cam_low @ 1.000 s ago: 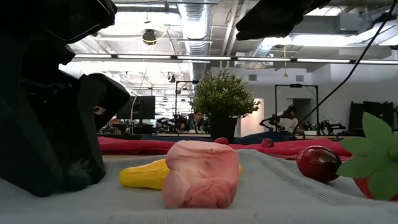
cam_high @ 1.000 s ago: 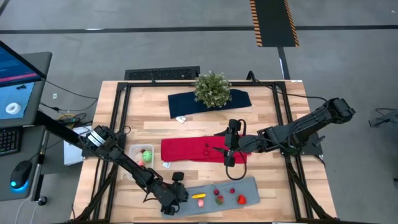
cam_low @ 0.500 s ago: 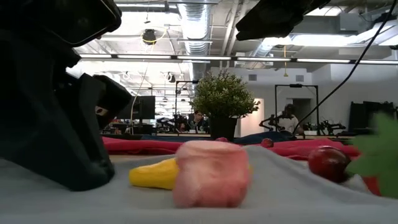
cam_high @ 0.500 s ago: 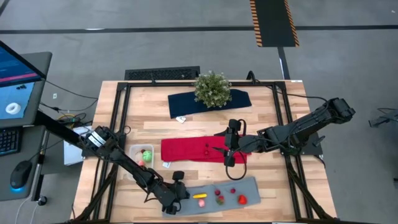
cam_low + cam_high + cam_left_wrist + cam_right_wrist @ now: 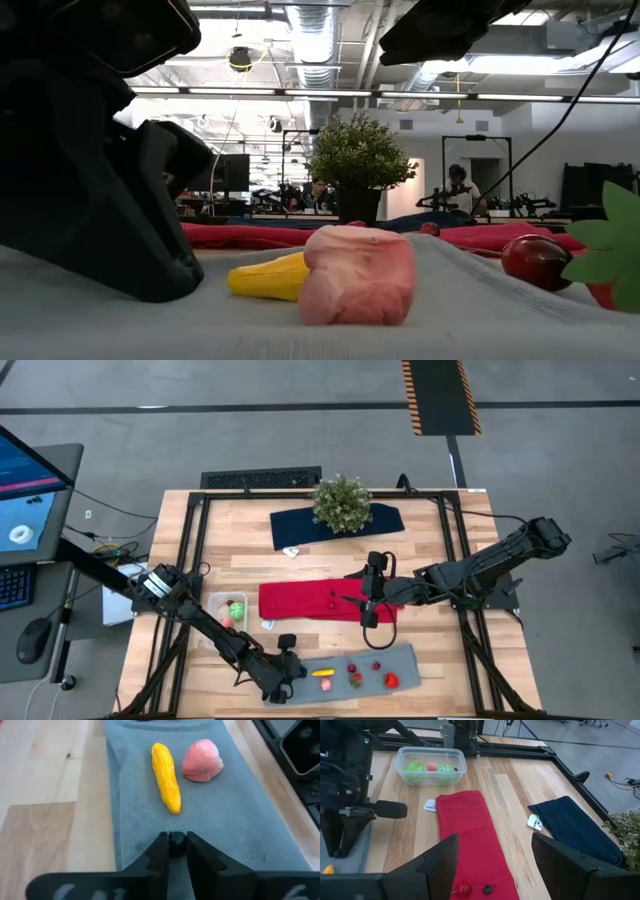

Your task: Pick and placing Produce into tupperware

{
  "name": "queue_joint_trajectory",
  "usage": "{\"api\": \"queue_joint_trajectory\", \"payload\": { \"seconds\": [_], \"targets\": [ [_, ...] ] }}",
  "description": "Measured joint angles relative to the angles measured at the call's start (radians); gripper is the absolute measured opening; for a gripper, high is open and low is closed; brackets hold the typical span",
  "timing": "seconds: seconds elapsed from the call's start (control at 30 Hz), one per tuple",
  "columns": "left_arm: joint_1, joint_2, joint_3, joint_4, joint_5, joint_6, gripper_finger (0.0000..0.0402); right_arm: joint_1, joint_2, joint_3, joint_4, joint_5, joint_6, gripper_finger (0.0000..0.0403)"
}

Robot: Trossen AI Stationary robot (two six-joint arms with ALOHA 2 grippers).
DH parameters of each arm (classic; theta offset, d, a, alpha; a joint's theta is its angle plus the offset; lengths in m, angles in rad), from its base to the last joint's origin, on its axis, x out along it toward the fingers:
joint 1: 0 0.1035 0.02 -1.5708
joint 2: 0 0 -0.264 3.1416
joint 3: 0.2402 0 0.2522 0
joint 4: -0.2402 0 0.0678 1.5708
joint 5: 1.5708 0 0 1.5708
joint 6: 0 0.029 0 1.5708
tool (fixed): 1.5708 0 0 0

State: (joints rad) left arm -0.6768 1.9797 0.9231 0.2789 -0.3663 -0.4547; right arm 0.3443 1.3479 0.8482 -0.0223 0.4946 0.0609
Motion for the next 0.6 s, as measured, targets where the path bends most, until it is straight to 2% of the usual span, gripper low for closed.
{"api": "queue_joint_trajectory", "payload": {
  "seconds": [0.27, 0.6],
  "targets": [
    [-0.010, -0.029, 0.049, -0.159, -0.041, -0.005, 0.0038, 0.000, 0.000, 0.000, 0.000, 0.000, 0.000, 0.0275],
    [-0.037, -0.084, 0.051, -0.232, -0.135, -0.058, 0.0031, 0.000, 0.000, 0.000, 0.001, 0.000, 0.000, 0.0275]
  ]
}}
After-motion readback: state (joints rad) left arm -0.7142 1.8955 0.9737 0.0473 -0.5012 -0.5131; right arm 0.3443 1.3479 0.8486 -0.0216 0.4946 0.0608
